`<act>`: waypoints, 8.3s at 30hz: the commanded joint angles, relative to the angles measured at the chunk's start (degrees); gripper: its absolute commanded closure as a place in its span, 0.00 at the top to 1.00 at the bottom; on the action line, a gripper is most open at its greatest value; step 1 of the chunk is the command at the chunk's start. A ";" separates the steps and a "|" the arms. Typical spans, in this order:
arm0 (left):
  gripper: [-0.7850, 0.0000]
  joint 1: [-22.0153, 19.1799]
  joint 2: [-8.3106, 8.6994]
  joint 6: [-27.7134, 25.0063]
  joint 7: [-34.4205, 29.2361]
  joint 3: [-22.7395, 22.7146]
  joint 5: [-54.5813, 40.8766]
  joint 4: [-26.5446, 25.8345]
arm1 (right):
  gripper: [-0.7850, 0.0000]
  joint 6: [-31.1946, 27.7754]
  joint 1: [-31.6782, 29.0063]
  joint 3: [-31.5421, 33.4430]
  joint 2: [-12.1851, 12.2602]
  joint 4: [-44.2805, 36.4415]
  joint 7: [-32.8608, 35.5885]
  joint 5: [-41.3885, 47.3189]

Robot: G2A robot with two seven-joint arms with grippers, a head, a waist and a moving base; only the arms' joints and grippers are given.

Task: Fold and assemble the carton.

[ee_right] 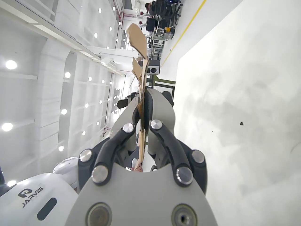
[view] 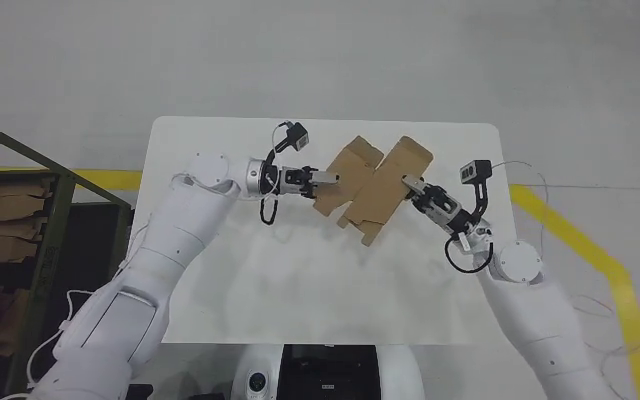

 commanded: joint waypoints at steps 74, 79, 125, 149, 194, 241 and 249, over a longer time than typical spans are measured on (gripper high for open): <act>1.00 -3.45 -1.12 -0.04 -4.73 0.04 -2.37 5.27 | 0.00 0.49 5.39 2.14 -1.12 9.98 21.50 6.41; 1.00 -1.81 -0.53 -1.09 -3.66 -2.35 -4.49 4.18 | 0.00 0.01 1.79 5.05 -0.62 5.69 15.15 3.24; 1.00 -0.32 -1.39 0.30 -1.27 -2.94 -8.21 1.54 | 0.00 0.94 -11.07 6.91 -1.24 -5.85 -7.94 -12.31; 0.94 0.00 -1.85 0.61 0.36 -2.74 -6.97 1.96 | 0.00 0.83 -11.32 5.96 -1.78 -8.17 -7.87 -13.35; 0.08 -1.30 -2.16 2.52 4.01 -2.13 -0.38 5.29 | 0.00 1.57 -13.24 8.52 -2.00 -12.09 -8.59 -15.77; 0.00 -2.79 -3.31 1.12 -7.30 0.32 -3.26 5.75 | 1.00 -6.75 0.83 14.77 0.07 1.51 27.65 -0.71; 0.00 -3.18 -3.58 1.89 -8.08 1.85 -3.56 4.91 | 1.00 -5.78 7.22 10.05 0.08 6.03 37.78 6.12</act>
